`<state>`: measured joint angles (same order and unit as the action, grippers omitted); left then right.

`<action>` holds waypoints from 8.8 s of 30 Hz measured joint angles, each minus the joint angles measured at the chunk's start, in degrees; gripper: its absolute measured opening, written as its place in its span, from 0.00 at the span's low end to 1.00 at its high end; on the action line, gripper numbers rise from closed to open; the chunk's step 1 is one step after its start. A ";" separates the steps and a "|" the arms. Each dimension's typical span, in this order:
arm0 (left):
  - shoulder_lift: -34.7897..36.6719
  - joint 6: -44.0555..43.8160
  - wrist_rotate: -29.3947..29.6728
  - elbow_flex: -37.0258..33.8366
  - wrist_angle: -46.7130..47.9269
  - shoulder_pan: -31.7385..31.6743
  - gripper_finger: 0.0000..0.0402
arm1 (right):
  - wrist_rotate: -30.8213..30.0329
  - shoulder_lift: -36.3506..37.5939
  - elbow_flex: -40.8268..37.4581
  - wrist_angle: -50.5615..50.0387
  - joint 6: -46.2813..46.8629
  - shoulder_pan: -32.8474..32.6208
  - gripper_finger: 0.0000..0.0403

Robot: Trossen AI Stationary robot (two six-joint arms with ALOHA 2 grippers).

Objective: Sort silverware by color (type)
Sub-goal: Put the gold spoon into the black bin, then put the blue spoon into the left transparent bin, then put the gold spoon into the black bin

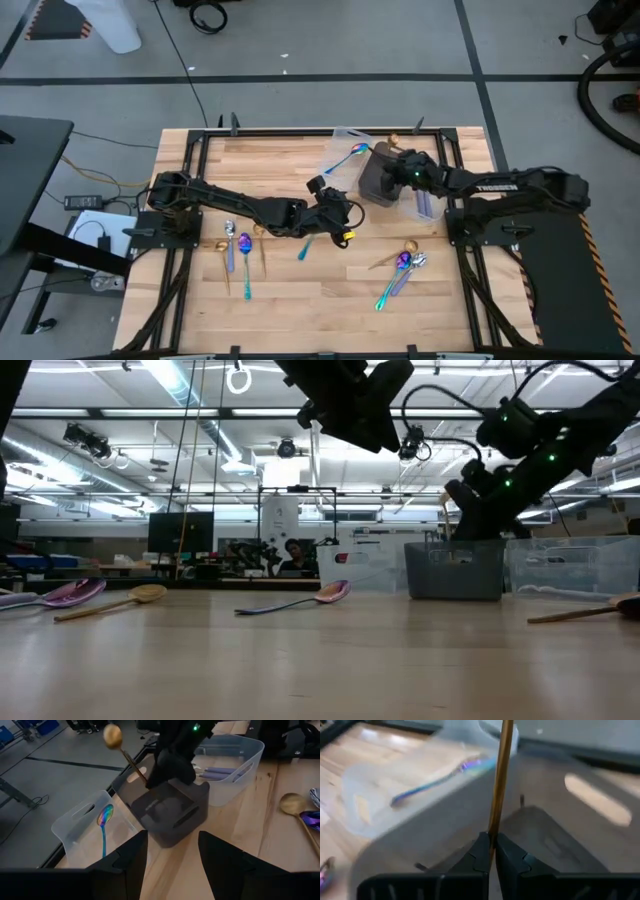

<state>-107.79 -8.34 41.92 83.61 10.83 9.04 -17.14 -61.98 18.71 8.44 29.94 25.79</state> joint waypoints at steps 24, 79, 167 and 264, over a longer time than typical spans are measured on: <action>0.00 0.13 -0.16 0.00 0.13 0.17 0.46 | 19.10 -8.39 0.09 2.38 6.97 7.46 0.15; -8.68 -34.69 -16.69 -10.99 14.48 -1.03 0.37 | 9.21 15.65 2.72 4.39 -17.74 -15.94 0.20; -20.59 0.68 -35.12 17.99 4.91 -31.95 0.08 | 7.18 10.56 2.69 0.28 -25.01 -17.82 0.20; 11.29 -78.22 -22.61 -29.68 37.69 12.30 0.32 | -0.83 25.51 2.72 -9.35 -20.51 -21.67 0.20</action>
<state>-96.50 -86.56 19.30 53.93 48.52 21.34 -17.98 -36.47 21.43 -0.91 9.43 4.12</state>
